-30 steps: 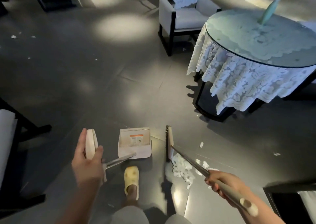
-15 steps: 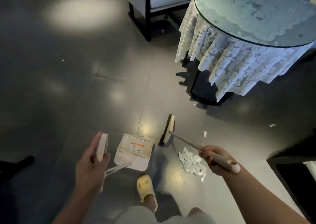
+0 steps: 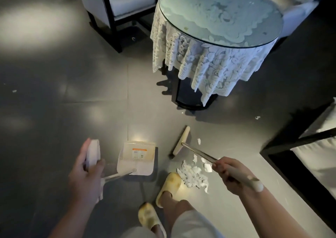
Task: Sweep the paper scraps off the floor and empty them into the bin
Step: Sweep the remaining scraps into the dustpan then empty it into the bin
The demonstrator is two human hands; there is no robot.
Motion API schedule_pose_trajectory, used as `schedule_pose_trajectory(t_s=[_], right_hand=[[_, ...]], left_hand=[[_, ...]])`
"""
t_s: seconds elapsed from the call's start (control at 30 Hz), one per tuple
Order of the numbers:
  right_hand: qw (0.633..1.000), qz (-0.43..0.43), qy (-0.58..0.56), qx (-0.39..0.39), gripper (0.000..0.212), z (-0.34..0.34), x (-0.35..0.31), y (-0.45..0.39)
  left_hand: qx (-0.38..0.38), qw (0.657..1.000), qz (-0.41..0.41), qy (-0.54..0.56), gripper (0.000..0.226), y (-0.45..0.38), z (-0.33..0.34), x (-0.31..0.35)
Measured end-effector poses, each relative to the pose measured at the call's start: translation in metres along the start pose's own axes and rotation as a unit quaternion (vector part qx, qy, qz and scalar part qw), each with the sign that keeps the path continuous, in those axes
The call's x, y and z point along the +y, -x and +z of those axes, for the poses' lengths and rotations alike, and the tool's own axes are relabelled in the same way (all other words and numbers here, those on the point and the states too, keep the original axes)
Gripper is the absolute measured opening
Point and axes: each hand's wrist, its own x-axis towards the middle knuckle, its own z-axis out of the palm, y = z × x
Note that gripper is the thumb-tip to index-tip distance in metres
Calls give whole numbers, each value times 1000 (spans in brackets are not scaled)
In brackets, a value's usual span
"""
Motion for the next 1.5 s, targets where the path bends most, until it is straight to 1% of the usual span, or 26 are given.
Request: schedule_pose_trajectory(t_s=[0.1, 0.17, 0.2, 0.27, 0.3, 0.4, 0.43, 0.47, 0.53, 0.57, 0.63, 0.7, 0.77, 0.83, 0.93, 1.03, 1.1, 1.13, 1.2, 1.23, 1.3, 1.33, 1.37, 1.43, 1.47, 1.5], right_hand=[[1000, -16, 1, -19, 22, 16, -31, -12], [998, -9, 2, -58, 14, 30, -58, -27], [996, 0, 4, -90, 18, 38, -72, -35], [992, 17, 2, -122, 40, 44, -102, -57], [992, 21, 1, -125, 40, 47, -114, -65], [996, -1, -45, -78, 20, 49, -141, -90], [996, -4, -68, -58, 11, 44, -149, -98], [995, -10, -88, -47, 6, 39, -154, -102], [993, -13, -114, -26, 26, 19, -159, -106], [992, -13, -126, -18, 27, 8, -159, -104], [990, -7, -142, -12, 14, -17, -150, -94], [986, 13, -166, -23, 9, -42, -137, -83], [981, 21, -190, -22, 13, -58, -119, -69], [979, 3, -202, -3, 21, -58, -101, -50], [977, -61, -193, 62, 18, -46, -78, -31], [974, -72, -199, 81, 24, -44, -71, -21], [962, -111, -245, 39, 15, -48, -76, -9], [949, -126, -289, 3, 18, -49, -79, -2], [924, -140, -348, -72, 49, -54, -82, -4], [923, -149, -335, -119, 51, -50, -87, -8], [930, -143, -292, -169, 33, -40, -104, -21], [939, -117, -286, -150, 32, -34, -116, -29], [947, -94, -286, -113, 35, -29, -126, -40], [949, -94, -293, -67, 34, -19, -143, -63], [946, -115, -303, -15, 25, -14, -152, -69], [935, -129, -330, 14, 14, -13, -153, -79]], left_hand=[[-5, 994, -51, 97, 77, -15, 23, 12], [-6, 989, -69, 130, 76, -25, 38, 19], [-5, 989, -64, 131, 74, -30, 44, 23], [3, 993, -28, 112, 70, -40, 59, 29], [4, 994, -21, 111, 70, -47, 69, 35], [-17, 994, -16, 105, 70, -69, 96, 51], [-21, 995, -11, 94, 71, -76, 106, 54], [-31, 997, -6, 72, 73, -82, 113, 57], [-50, 999, 8, 6, 80, -91, 128, 60], [-62, 998, 16, -23, 81, -95, 136, 60], [-87, 993, 37, -71, 80, -95, 154, 62], [-111, 985, 58, -116, 80, -94, 172, 63], [-130, 975, 88, -156, 80, -94, 187, 63], [-167, 964, 112, -174, 75, -96, 203, 65], [-211, 951, 124, -188, 67, -107, 225, 67], [-229, 946, 115, -200, 66, -124, 242, 71], [-233, 951, 90, -181, 67, -140, 250, 76], [-233, 955, 75, -167, 67, -149, 254, 79], [-246, 958, 36, -140, 68, -164, 263, 87], [-256, 958, 15, -128, 69, -171, 266, 93], [-275, 954, -2, -123, 70, -186, 271, 103], [-284, 950, -5, -128, 71, -192, 275, 109], [-293, 948, -18, -124, 71, -199, 279, 116], [-319, 940, -25, -116, 73, -213, 288, 126], [-340, 930, -16, -139, 75, -219, 293, 128], [-352, 927, -47, -122, 77, -224, 300, 134]])
